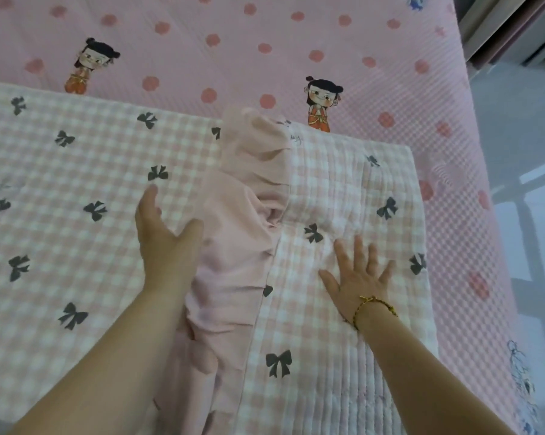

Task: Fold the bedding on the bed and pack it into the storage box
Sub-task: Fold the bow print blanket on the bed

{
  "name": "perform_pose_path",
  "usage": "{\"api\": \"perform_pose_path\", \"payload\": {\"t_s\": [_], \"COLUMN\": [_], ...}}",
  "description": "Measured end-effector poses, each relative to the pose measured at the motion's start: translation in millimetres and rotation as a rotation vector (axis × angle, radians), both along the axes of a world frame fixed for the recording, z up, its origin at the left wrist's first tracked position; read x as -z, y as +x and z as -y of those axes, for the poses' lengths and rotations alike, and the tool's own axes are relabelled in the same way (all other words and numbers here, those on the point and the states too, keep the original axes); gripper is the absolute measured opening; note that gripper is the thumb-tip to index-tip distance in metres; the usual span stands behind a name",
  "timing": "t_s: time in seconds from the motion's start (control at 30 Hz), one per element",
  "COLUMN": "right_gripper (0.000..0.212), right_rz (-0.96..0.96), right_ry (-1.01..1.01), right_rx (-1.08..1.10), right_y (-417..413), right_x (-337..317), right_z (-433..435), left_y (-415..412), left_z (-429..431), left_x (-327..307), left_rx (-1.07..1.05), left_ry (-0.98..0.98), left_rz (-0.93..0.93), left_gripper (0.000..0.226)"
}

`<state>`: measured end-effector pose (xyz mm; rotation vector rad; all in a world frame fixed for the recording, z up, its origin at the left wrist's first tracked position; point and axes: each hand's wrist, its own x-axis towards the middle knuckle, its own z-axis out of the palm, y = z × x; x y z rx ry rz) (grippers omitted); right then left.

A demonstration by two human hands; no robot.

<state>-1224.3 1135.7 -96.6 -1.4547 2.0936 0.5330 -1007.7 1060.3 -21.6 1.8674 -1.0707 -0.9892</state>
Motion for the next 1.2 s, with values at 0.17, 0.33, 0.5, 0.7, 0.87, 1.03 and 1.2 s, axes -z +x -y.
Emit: {"api": "perform_pose_path", "payload": {"t_s": [0.17,0.33,0.5,0.7,0.87,1.03,1.2], "right_gripper": [0.088,0.068,0.065,0.055,0.055,0.06,0.064], "right_rz": [0.042,0.012,-0.043,-0.008,0.018,0.05,0.098], "right_ry": [-0.245,-0.421,-0.196,-0.144,-0.097,-0.114,-0.181], "right_rx": [-0.122,0.193,0.221,0.228,0.209,0.192,0.173], "right_y": [-20,-64,-69,-72,-73,-78,-83], "right_x": [-6,-25,4,38,40,32,27], "right_z": [14,45,62,76,76,77,45], "left_y": [-88,-127,-123,-133,-128,-109,-108], "left_z": [69,114,134,132,52,-21,-15], "left_x": [11,54,66,97,85,118,121], "left_rx": [0.504,0.588,0.623,0.532,0.643,0.953,0.929], "left_ry": [0.075,0.247,0.061,0.127,-0.012,0.112,0.048], "left_rz": [0.462,0.527,0.963,0.996,0.951,0.986,1.002], "left_gripper": [0.079,0.058,0.04,0.055,0.071,0.066,0.084]}}
